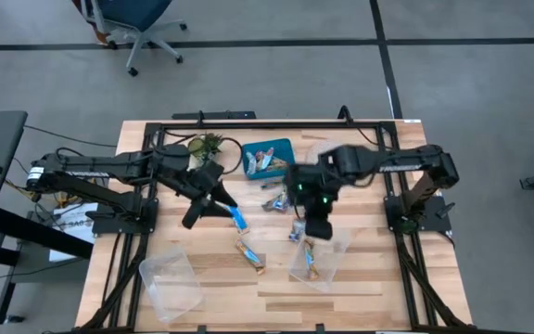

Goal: Pick and place Granola Bars by type
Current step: Put the yellow granola bar into the right transparent bin

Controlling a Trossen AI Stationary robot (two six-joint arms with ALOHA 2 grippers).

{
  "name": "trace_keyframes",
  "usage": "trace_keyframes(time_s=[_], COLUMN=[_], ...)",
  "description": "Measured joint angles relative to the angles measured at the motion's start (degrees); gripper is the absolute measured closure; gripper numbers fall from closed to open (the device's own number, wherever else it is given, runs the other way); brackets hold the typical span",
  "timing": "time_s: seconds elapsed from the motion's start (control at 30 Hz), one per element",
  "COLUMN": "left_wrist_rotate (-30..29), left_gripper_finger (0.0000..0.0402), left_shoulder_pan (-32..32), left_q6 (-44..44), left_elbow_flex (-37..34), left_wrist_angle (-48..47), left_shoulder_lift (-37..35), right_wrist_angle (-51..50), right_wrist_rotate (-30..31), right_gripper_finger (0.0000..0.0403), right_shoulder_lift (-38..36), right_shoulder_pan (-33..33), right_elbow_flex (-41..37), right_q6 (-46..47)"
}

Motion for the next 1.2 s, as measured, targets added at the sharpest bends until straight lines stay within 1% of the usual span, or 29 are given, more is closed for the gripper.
trace_keyframes(time_s=[0.13,0.3,0.37,0.43,0.53,0.7,0.8,0.93,1.1,1.2], left_wrist_rotate=[2.97,6.12,7.25,7.47,7.48,7.51,7.4,7.01,3.68,-0.44], left_gripper_finger=[0.0244,0.0244,0.0244,0.0244,0.0244,0.0244,0.0244,0.0244,0.0244,0.0244], left_shoulder_pan=[-1.2,-1.57,-1.57,-1.57,-1.55,-1.57,-1.57,-1.57,-1.57,-1.57], left_q6=[2.51,4.89,5.57,5.95,6.03,6.19,6.33,6.32,5.74,3.12], left_elbow_flex=[-0.04,-0.07,0.02,-0.02,-0.04,-0.04,-0.04,-0.04,-0.04,-0.02], left_wrist_angle=[-0.76,-1.49,-1.58,-2.94,-3.81,-4.87,-5.47,-5.33,-5.79,-8.49], left_shoulder_lift=[0.59,1.41,1.24,1.38,1.39,1.37,1.37,1.37,0.99,0.48], right_wrist_angle=[1.71,3.12,3.84,3.63,3.16,3.06,0.46,2.0,6.18,10.48], right_wrist_rotate=[0.35,0.9,1.29,3.43,5.9,6.98,6.97,6.97,7.17,8.95], right_gripper_finger=[0.0403,0.0403,0.0402,0.0402,0.0397,0.0369,0.0345,0.032,0.0301,0.0296], right_shoulder_lift=[1.39,5.78,7.59,9.28,9.77,9.97,9.88,9.88,9.81,9.81], right_shoulder_pan=[5.12,9.05,9.99,10.93,11.8,11.95,11.95,11.93,10.06,8.02], right_elbow_flex=[0.04,-0.14,-0.08,-0.1,-0.25,-2.75,-3.82,-4.64,-2.67,-2.39], right_q6=[5.88,9.73,9.98,9.98,9.98,10.47,10.44,9.31,7.67,10.8])
